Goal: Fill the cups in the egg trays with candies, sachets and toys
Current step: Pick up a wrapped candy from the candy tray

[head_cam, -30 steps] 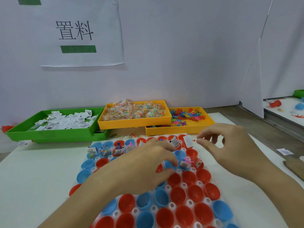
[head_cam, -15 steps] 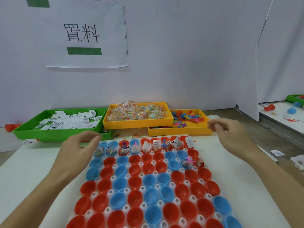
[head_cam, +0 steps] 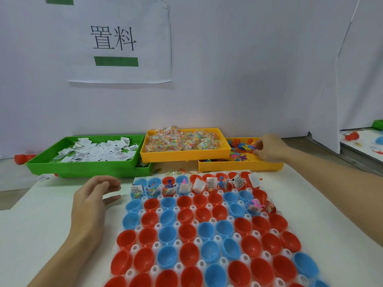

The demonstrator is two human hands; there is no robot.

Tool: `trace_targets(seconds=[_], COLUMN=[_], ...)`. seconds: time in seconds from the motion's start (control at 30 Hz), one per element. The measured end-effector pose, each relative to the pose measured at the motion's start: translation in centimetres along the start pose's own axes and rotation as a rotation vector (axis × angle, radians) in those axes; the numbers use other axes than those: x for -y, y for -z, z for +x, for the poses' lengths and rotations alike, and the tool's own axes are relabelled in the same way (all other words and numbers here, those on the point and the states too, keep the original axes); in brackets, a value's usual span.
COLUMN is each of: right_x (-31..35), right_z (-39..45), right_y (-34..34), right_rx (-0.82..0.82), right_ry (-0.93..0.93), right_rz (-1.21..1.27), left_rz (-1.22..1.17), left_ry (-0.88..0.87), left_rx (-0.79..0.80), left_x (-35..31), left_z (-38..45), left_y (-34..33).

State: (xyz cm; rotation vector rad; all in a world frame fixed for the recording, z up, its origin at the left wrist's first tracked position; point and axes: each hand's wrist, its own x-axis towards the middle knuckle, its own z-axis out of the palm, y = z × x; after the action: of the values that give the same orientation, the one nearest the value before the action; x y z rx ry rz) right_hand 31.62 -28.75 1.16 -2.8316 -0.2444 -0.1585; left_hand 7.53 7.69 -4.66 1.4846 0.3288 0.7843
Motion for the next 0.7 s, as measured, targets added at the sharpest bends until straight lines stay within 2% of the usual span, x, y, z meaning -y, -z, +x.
trace_targets(seconds=[0.13,0.37,0.47,0.53,0.63,0.7], right_x=[0.2,-1.0,-1.1,-0.8,0.2,1.2], right_z=[1.3,1.2,0.1,-1.3,-4.5,-7.2], right_y=[-0.9,-1.8,-0.9,-0.1,1.2,1.7], right_rx=[0.014,-0.141,-0.24,-0.287,-0.292,-0.276], right_ry=[0.025,-0.035,-0.072,-0.089,-0.047,0.024], right_rz=[-0.03,0.136,0.321,0.541,0.806,0.853], left_rz=[0.008,0.007,0.015,0.023,0.033,0.049], left_ry=[0.011,0.019,0.019,0.018,0.014,0.009], left_rx=[0.002,-0.003,0.002,0.003,0.006,0.014], left_x=[0.1,0.0,0.0,0.1,0.0,-0.1], left_z=[0.1,0.1,0.2,0.2,0.1,0.0], left_y=[0.1,0.0,0.0,0.0,0.0,0.0])
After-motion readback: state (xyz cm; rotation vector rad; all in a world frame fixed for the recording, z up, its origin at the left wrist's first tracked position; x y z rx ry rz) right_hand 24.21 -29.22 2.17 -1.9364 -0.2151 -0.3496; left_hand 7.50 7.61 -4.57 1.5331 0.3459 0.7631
